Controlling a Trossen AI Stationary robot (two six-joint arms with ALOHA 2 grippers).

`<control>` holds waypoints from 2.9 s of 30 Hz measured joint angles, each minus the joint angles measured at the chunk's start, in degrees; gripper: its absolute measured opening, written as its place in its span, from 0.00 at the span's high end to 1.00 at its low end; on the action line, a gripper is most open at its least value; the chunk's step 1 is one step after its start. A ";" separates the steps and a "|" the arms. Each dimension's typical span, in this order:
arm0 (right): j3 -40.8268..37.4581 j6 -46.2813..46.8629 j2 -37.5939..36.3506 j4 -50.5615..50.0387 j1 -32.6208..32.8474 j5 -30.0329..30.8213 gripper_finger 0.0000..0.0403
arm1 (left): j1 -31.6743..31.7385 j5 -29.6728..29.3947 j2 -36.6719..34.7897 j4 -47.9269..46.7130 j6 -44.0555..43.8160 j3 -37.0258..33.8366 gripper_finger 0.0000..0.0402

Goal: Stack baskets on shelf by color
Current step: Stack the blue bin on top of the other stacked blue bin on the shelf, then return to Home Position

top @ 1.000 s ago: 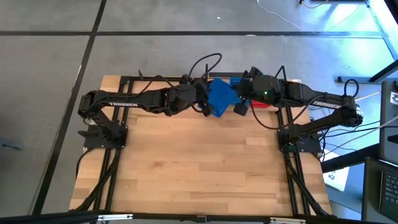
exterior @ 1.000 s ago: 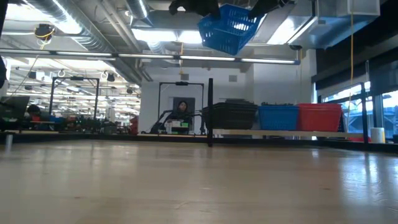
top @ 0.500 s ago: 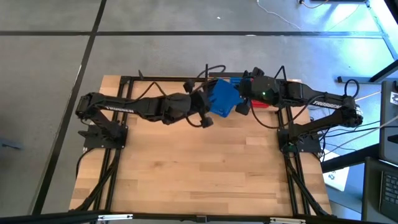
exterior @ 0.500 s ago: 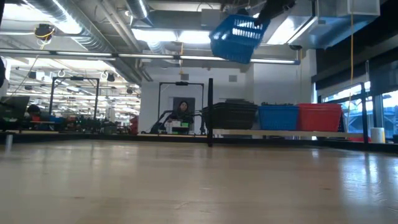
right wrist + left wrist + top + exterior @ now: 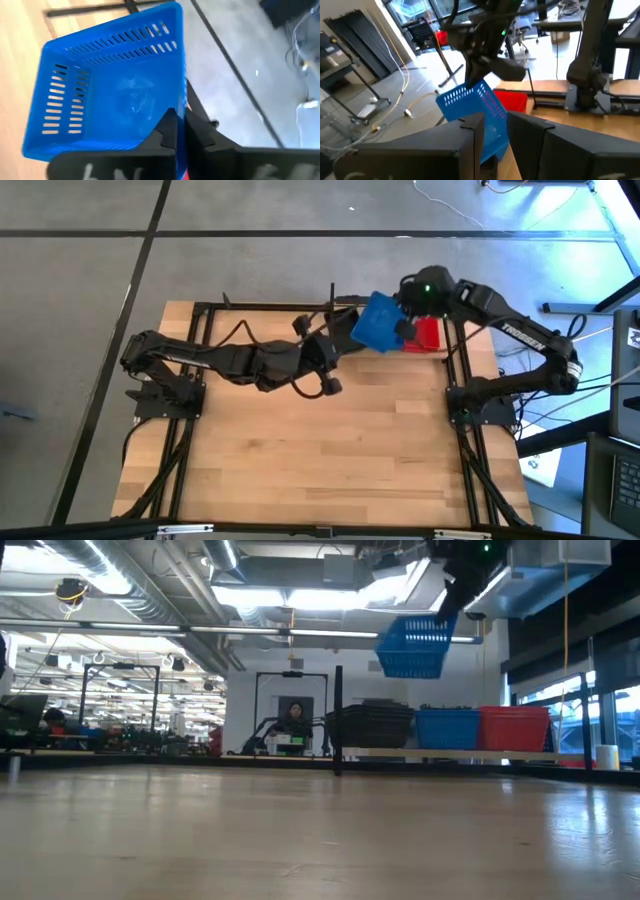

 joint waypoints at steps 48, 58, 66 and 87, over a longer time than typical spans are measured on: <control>7.11 -37.49 15.17 -6.42 -19.35 -17.92 0.99 | -0.02 2.43 0.02 -0.27 -0.27 5.28 0.81; 7.05 -34.41 17.51 -6.48 -19.37 -17.79 0.91 | -0.85 2.48 0.04 -0.27 -0.26 5.28 0.81; 7.03 -32.95 18.34 -6.65 -19.31 -17.81 0.84 | -1.07 2.45 0.07 -0.27 -0.18 5.28 0.81; 17.13 -19.24 9.55 -21.95 -12.36 -26.33 0.93 | -0.93 -4.37 -1.91 -12.40 -3.49 5.10 0.86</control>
